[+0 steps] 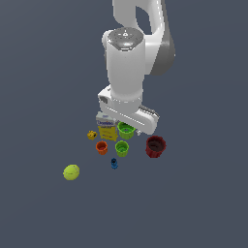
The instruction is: Pick up a designated object from a clutter of objects.
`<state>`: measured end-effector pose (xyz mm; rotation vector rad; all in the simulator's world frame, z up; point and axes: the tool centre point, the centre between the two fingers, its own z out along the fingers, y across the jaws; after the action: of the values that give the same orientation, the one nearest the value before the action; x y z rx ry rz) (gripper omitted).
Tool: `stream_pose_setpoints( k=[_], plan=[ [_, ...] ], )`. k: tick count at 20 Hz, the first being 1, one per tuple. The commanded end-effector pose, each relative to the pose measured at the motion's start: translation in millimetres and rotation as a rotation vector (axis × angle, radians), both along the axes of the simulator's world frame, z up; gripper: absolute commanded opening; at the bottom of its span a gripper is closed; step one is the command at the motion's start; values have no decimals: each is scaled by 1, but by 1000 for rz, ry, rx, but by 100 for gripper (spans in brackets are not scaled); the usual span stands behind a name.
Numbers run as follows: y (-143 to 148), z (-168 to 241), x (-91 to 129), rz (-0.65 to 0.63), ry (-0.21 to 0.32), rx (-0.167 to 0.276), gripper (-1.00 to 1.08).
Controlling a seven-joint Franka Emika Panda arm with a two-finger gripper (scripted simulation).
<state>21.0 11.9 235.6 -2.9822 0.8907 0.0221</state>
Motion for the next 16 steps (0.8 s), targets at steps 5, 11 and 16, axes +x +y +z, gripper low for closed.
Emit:
stream_pose_setpoints(
  k=[5, 11, 16],
  plan=[
    [-2, -26, 2, -180, 5, -1, 100],
    [-5, -49, 2, -346, 9, -3, 100],
    [-7, -68, 1, -484, 12, -7, 100]
  ],
)
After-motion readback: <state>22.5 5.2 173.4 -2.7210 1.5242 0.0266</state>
